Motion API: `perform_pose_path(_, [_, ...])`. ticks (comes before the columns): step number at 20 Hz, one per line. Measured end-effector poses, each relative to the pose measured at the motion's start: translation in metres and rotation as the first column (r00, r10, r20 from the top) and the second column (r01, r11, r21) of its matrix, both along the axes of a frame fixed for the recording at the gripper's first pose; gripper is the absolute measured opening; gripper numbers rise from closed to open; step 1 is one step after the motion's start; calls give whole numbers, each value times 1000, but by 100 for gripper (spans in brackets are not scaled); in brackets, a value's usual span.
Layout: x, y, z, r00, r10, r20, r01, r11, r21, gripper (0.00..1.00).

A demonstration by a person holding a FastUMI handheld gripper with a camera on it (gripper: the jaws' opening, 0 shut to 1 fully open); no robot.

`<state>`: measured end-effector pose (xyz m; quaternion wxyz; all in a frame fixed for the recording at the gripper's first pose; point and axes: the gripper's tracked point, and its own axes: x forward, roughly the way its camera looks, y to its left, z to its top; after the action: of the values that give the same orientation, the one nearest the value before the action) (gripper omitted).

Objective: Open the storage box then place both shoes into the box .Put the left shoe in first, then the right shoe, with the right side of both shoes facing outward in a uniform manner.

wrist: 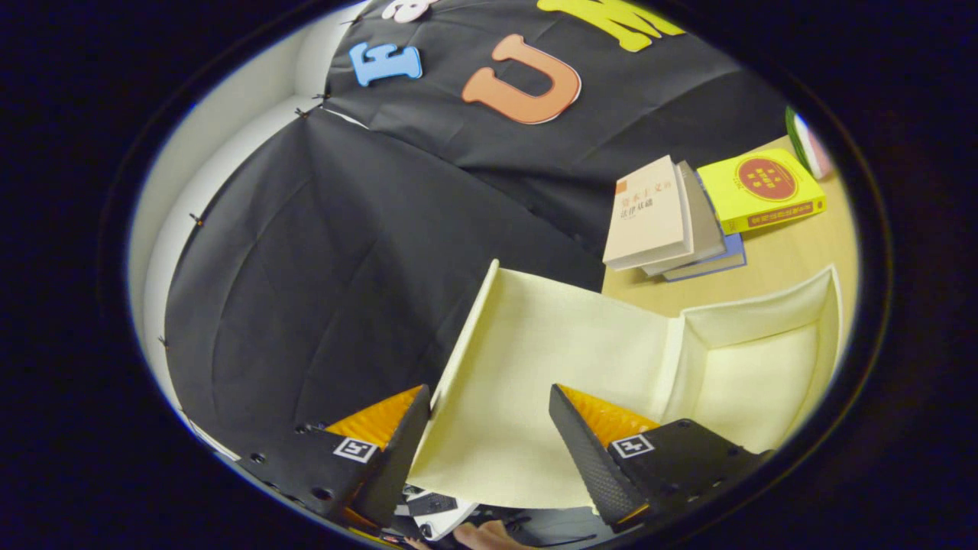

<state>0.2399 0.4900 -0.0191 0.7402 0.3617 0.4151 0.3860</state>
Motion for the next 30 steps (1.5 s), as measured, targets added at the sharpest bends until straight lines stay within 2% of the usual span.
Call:
perform_pose_path(8, [-12,-15,-15,1000,-10,2,10,999,-30,95])
perform_pose_path(16, [-9,-91,-30,993,-80,85,92,985,-144,95])
perform_pose_path(23, [10,-201,-62,961,-204,184,250,929,-272,96])
perform_pose_path(30, [5,-302,-105,942,-254,217,322,865,-384,96])
